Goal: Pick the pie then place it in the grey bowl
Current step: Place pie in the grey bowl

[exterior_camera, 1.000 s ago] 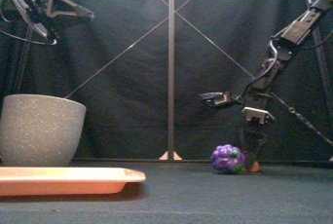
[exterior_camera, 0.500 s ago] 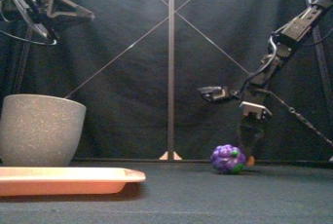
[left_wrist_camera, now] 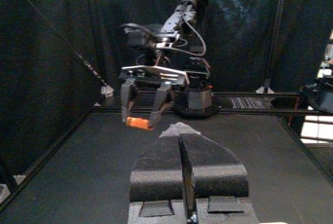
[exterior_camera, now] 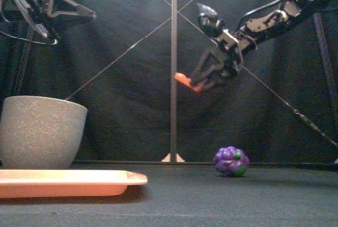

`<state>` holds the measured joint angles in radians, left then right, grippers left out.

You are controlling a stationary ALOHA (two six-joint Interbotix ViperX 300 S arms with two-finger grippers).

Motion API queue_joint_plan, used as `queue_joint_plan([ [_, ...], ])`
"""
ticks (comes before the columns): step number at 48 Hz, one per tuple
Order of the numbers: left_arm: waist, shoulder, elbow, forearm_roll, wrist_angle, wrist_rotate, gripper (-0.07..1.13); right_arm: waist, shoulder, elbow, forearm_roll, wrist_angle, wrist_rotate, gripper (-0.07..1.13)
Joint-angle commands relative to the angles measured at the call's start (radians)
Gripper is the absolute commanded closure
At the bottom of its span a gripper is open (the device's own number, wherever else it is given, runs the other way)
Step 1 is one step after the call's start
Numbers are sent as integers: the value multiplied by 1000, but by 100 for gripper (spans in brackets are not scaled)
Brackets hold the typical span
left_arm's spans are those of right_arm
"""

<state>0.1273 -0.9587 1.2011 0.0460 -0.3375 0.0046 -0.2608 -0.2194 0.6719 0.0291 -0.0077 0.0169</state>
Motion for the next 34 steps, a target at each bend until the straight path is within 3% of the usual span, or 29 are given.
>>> queue_joint_plan([
  [1, 2, 6, -15, -2, -12, 0, 103, 49, 12, -17, 29, -166, 3, 39],
  [15, 2, 6, -15, 0, -14, 0, 103, 144, 209, -81, 86, -419, 3, 39],
  [34, 3, 6, -12, 2, -14, 0, 103, 183, 535, -431, 164, -449, 5, 39],
])
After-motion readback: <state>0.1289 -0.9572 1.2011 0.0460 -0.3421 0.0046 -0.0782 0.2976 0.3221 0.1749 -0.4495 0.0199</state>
